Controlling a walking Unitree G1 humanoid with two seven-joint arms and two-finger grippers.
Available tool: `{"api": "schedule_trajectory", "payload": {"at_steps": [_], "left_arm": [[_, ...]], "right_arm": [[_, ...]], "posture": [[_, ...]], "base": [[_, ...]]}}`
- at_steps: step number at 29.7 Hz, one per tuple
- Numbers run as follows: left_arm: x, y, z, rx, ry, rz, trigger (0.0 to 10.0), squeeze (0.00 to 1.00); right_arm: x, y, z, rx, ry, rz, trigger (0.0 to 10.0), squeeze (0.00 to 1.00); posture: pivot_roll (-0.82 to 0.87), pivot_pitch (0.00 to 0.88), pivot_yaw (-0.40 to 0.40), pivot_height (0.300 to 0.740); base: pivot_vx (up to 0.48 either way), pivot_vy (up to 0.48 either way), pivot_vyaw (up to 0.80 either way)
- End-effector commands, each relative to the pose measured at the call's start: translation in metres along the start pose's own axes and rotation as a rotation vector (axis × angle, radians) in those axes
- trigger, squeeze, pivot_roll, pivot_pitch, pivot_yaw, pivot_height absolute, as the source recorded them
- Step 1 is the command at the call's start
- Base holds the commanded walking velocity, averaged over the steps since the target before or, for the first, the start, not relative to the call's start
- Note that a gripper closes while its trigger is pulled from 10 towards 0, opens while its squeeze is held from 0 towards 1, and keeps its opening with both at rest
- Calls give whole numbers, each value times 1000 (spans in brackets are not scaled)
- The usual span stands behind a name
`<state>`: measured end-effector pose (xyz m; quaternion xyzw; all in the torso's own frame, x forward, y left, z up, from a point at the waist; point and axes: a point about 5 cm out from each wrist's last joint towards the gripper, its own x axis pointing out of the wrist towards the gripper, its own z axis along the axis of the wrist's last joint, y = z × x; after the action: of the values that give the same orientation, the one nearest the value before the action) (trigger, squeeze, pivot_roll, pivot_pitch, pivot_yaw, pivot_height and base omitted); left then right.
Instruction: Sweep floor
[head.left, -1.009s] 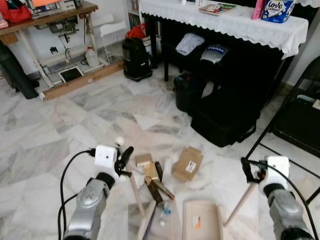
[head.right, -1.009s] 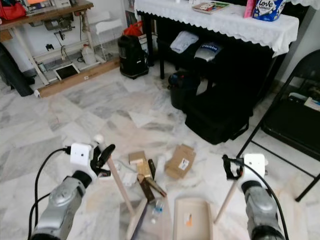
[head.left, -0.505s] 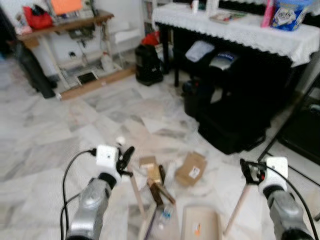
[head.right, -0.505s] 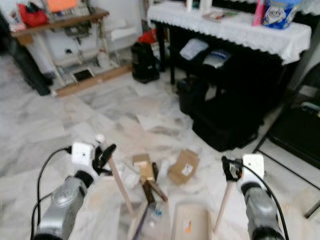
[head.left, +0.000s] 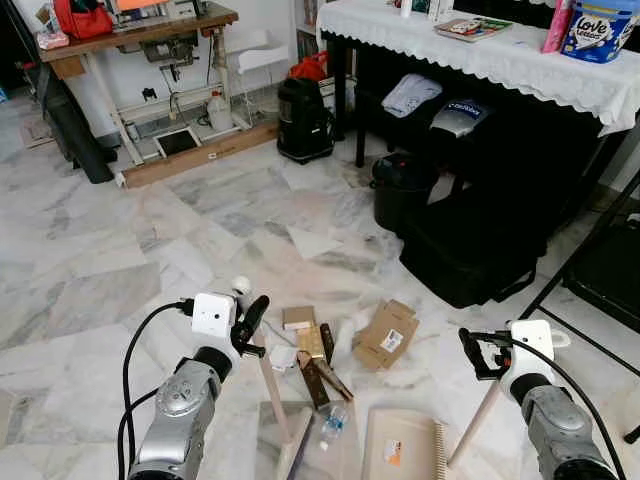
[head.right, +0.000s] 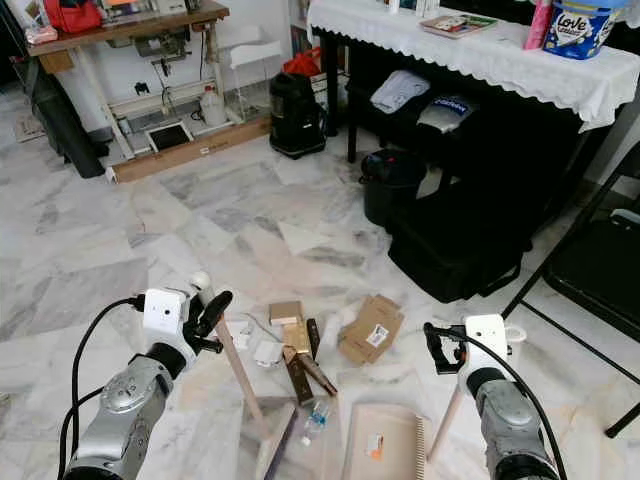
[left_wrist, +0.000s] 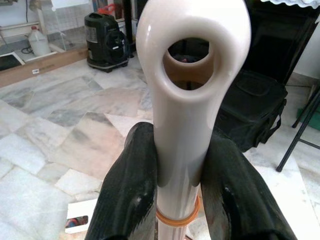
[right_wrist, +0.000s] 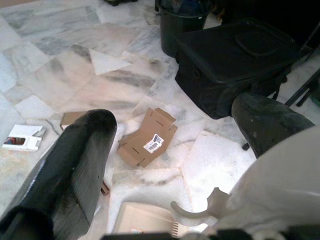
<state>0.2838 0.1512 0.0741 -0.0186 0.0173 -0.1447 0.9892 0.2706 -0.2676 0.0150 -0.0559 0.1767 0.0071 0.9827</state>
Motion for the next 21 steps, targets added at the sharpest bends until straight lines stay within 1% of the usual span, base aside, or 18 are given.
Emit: {"api": "schedule_trajectory", "payload": {"at_steps": [1,2,4,8,13,16,21], "left_arm": [[2,3,4,18,-12,4,10000,0],[2,3,4,17,-12,3,10000,0],[2,2,4,16,-12,3,10000,0],[2,2,4,14,-11,2,10000,0],[2,2,4,15,-14,2,10000,0],[2,2,4,15,-13,0,10000,0],[2,1,4,14,-14,-3,10000,0]], "right_arm": [[2,2,2,-19,4,15,10000,0],[2,3,3,-45,4,15,10000,0],[2,2,4,-60,1,13,10000,0],[4,3,7,-55,-13,8,10000,0],[6,8,11,-81,-29,23,10000,0],[7,5,14,-90,-42,-21,10000,0],[8,5,15,-98,-43,-32,10000,0]], "posture": [[84,0,38,740],[83,0,37,740],[83,0,37,740],[83,0,37,740],[84,0,37,740],[82,0,38,740],[82,0,36,740]], "base": [[0,0,0],[0,0,0],[0,0,0],[0,0,0],[0,0,0],[0,0,0],[0,0,0]]}}
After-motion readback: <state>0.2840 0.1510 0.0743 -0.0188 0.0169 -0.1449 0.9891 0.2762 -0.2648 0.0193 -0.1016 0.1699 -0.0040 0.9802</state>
